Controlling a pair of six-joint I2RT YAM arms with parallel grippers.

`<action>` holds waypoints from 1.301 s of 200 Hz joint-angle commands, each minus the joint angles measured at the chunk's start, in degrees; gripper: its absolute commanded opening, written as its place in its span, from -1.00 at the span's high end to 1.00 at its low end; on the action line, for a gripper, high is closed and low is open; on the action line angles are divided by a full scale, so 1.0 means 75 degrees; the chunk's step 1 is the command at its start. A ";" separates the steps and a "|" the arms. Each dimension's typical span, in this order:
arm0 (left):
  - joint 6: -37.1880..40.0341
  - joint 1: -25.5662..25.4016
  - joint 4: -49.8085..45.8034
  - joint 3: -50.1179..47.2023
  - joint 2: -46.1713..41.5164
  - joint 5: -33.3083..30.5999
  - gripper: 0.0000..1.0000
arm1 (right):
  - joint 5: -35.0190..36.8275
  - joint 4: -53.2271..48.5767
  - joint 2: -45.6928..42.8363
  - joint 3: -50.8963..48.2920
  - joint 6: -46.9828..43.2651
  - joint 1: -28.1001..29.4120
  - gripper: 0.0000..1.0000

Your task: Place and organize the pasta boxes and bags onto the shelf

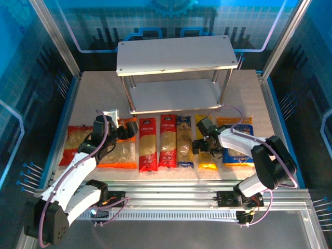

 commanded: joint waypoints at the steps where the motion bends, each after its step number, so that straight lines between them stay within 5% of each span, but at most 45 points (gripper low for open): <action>1: -0.0116 -0.0028 0.0112 -0.0145 -0.0047 0.0126 -0.71 | 0.0008 -0.0260 0.0103 -0.0012 0.0171 0.0131 -0.99; 42: -0.0116 -0.0028 0.0093 -0.0147 -0.0082 0.0092 -0.69 | 0.0038 -0.0492 0.0229 0.0097 0.0112 0.0141 -0.77; 90: -0.0109 -0.0028 0.0103 -0.0183 -0.0123 0.0068 -0.68 | -0.0163 -0.0526 0.0127 0.0060 0.0124 0.0153 -0.28; 114: -0.0164 -0.0028 0.0301 -0.0218 -0.0039 0.0058 -0.68 | -0.0214 -0.0576 -0.0052 0.0068 0.0143 0.0195 0.16; 172: -0.0382 -0.0028 0.0973 -0.0159 0.0738 0.0181 -0.61 | 0.0009 -0.0987 -0.0788 0.0181 0.0107 0.0215 0.67; 260: -0.0412 -0.0029 0.1220 -0.0102 0.1181 0.0280 -0.59 | 0.1369 -0.1877 -0.2235 0.1284 -0.0796 0.0225 0.79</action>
